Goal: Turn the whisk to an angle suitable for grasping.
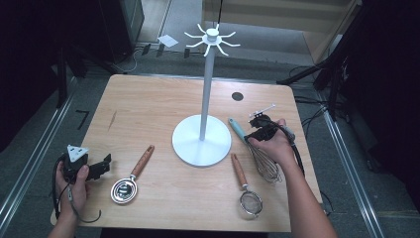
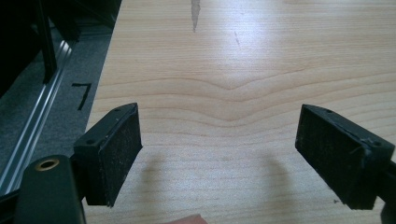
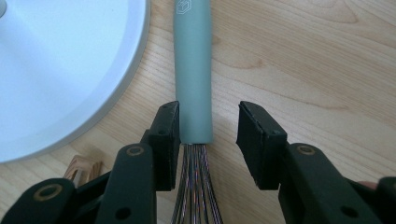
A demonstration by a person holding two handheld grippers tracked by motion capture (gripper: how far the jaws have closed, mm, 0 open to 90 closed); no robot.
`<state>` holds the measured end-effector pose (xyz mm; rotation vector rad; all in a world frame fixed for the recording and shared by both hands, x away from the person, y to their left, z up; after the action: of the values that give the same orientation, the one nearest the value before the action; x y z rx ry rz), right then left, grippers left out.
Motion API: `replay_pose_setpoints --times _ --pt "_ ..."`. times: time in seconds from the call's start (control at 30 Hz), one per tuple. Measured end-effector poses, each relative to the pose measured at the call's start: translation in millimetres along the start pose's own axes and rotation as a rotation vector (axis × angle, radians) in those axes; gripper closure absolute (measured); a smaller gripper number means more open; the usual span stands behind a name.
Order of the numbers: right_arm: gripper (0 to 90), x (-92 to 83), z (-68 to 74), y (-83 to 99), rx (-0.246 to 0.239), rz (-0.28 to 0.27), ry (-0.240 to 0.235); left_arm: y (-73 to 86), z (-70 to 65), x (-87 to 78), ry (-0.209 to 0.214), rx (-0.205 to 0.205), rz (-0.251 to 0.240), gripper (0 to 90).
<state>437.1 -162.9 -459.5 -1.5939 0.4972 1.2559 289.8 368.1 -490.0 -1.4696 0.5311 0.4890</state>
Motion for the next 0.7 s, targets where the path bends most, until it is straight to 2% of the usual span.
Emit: replay_pose_setpoints --times 0.2,0.23,0.27,0.4,0.57,0.7 --pt "61.8 8.5 1.0 -2.1 0.006 0.012 -0.006 0.0 0.2 0.3 0.006 0.004 0.005 15.3" --pt "62.7 9.5 0.8 -2.1 -0.005 0.018 -0.011 -0.1 0.2 0.4 0.007 0.004 0.005 15.2" --pt "63.1 10.8 1.9 -2.6 0.006 0.018 -0.010 -0.1 0.2 0.4 0.007 0.006 0.005 15.3" --pt "65.1 14.5 4.6 -3.0 -0.007 0.040 0.001 -0.1 -0.1 0.4 0.012 0.009 0.005 15.2" --pt "65.8 20.0 6.0 -3.6 0.002 0.063 0.010 -0.1 -0.2 0.5 0.014 0.011 0.005 15.2" --pt "66.8 23.8 7.2 -3.7 -0.016 0.068 0.059 0.0 -0.3 0.5 0.012 0.012 0.004 15.2"
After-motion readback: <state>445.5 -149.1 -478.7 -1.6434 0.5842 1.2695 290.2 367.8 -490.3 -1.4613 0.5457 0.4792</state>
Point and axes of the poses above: each handheld gripper's, and its own axes: x roughly forward along the jaws, y roughly out of its underside, z roughly to its left, the point moved 1 cm from there along x, roughly forward along the jaws, and after that the axes turned 1 degree about -x, right-handed, at the moved point
